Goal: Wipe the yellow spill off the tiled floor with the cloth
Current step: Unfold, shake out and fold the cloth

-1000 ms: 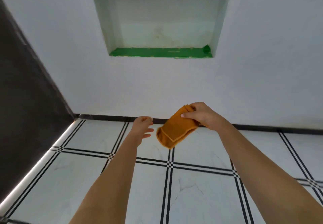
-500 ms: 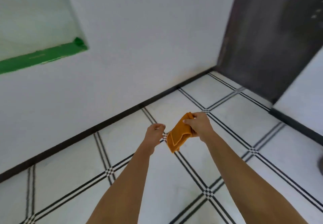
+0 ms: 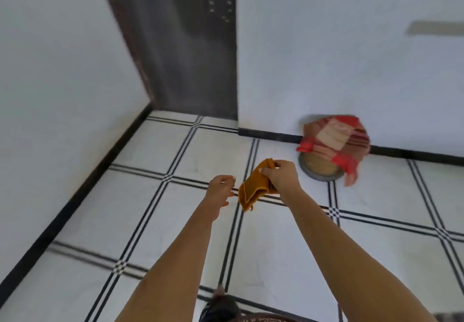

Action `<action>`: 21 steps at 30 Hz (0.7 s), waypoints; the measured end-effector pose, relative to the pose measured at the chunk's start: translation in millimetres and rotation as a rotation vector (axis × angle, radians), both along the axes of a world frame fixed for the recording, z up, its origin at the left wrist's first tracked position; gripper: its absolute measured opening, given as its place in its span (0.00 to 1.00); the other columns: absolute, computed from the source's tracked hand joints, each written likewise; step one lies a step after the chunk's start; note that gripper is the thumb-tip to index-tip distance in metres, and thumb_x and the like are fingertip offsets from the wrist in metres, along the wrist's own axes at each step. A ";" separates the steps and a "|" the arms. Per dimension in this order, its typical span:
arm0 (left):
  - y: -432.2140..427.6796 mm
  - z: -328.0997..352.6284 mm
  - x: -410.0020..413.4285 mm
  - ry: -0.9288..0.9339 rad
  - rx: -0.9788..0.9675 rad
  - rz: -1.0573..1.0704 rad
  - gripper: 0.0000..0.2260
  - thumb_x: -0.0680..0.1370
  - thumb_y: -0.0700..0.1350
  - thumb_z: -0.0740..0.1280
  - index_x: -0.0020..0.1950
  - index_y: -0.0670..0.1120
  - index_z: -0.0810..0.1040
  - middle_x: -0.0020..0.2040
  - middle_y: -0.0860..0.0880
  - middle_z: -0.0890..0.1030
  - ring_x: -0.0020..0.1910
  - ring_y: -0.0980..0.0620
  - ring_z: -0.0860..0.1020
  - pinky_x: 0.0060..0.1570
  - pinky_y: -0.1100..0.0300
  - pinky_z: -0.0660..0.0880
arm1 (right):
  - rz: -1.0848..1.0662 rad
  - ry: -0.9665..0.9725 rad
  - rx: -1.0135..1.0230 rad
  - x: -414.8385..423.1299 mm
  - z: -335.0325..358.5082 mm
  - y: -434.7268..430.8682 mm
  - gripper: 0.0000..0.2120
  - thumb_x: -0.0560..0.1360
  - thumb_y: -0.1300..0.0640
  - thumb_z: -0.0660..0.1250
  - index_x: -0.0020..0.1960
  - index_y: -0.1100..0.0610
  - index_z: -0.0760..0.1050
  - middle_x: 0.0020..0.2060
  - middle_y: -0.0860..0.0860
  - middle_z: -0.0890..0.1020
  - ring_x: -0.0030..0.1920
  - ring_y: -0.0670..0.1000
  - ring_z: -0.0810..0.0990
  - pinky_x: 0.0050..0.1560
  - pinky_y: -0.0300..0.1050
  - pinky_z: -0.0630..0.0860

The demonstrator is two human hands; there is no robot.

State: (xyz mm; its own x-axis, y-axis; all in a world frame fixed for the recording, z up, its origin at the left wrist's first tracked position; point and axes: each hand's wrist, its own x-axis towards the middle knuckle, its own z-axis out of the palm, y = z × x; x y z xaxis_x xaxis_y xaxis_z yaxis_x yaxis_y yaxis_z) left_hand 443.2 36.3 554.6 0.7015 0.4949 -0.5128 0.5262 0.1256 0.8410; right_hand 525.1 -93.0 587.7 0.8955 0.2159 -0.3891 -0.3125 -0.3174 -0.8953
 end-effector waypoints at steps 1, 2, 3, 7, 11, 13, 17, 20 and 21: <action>-8.1 -3.2 30.5 0.004 0.002 -0.052 0.11 0.80 0.48 0.60 0.60 0.46 0.73 0.57 0.46 0.77 0.53 0.47 0.77 0.46 0.56 0.72 | -0.060 0.007 0.011 23.1 -4.7 -11.4 0.16 0.72 0.61 0.70 0.59 0.59 0.72 0.48 0.57 0.77 0.46 0.57 0.78 0.47 0.52 0.80; -15.3 -5.9 57.5 0.001 -0.002 -0.090 0.12 0.80 0.48 0.60 0.61 0.46 0.73 0.57 0.46 0.77 0.53 0.47 0.77 0.46 0.56 0.73 | -0.100 0.015 0.018 42.0 -6.2 -20.6 0.16 0.72 0.61 0.70 0.58 0.59 0.73 0.49 0.57 0.77 0.46 0.57 0.78 0.47 0.53 0.80; -19.3 -6.3 73.5 -0.002 -0.005 -0.114 0.12 0.80 0.48 0.60 0.61 0.45 0.73 0.57 0.46 0.77 0.54 0.46 0.77 0.48 0.55 0.74 | -0.132 0.020 0.019 53.9 -7.8 -24.9 0.16 0.72 0.62 0.69 0.59 0.59 0.73 0.49 0.57 0.77 0.47 0.57 0.78 0.48 0.54 0.80; -45.1 -22.8 191.8 0.010 -0.048 -0.287 0.11 0.80 0.49 0.60 0.60 0.47 0.71 0.58 0.48 0.76 0.54 0.48 0.76 0.51 0.54 0.73 | -0.350 0.030 0.040 150.3 -19.3 -57.5 0.13 0.71 0.64 0.69 0.55 0.58 0.74 0.46 0.56 0.77 0.50 0.61 0.78 0.47 0.60 0.80; -55.6 -26.5 294.9 0.038 -0.080 -0.383 0.09 0.80 0.48 0.60 0.59 0.48 0.71 0.59 0.46 0.76 0.53 0.48 0.76 0.50 0.54 0.73 | -0.474 0.050 0.090 230.4 -19.7 -77.0 0.10 0.72 0.66 0.68 0.41 0.53 0.72 0.40 0.52 0.75 0.49 0.59 0.76 0.44 0.57 0.80; -61.5 -26.7 356.4 0.045 -0.077 -0.435 0.11 0.80 0.48 0.60 0.61 0.47 0.71 0.60 0.46 0.75 0.53 0.48 0.76 0.50 0.54 0.73 | -0.546 0.074 0.118 279.6 -22.7 -84.0 0.08 0.72 0.65 0.68 0.47 0.55 0.73 0.43 0.53 0.76 0.52 0.60 0.77 0.48 0.59 0.79; -80.7 -40.6 462.7 0.114 -0.089 -0.504 0.14 0.80 0.48 0.60 0.64 0.45 0.70 0.61 0.44 0.75 0.55 0.45 0.76 0.56 0.50 0.74 | -0.666 0.163 0.135 368.0 -40.1 -99.0 0.17 0.72 0.63 0.70 0.60 0.57 0.71 0.52 0.56 0.76 0.56 0.62 0.76 0.50 0.61 0.79; -97.7 -61.4 525.3 0.170 -0.077 -0.572 0.13 0.79 0.50 0.61 0.62 0.47 0.71 0.62 0.44 0.75 0.58 0.43 0.75 0.58 0.47 0.74 | -0.749 0.189 0.168 426.2 -60.3 -110.4 0.21 0.72 0.63 0.70 0.63 0.59 0.71 0.54 0.57 0.76 0.56 0.62 0.76 0.53 0.61 0.78; -102.2 -67.8 541.7 0.172 -0.086 -0.586 0.12 0.80 0.50 0.60 0.61 0.47 0.71 0.62 0.45 0.75 0.59 0.43 0.75 0.57 0.49 0.74 | -0.780 0.187 0.175 444.0 -68.4 -113.2 0.21 0.71 0.63 0.70 0.63 0.59 0.71 0.54 0.57 0.76 0.56 0.61 0.76 0.54 0.61 0.77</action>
State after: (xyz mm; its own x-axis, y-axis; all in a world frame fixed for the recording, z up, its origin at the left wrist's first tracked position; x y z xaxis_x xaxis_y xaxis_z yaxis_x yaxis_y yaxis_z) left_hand 984.9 -65.9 486.8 0.7480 0.0041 -0.6637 0.6555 -0.1615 0.7377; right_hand 969.1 -206.2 519.3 0.7371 -0.3701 -0.5655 -0.5347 0.1923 -0.8229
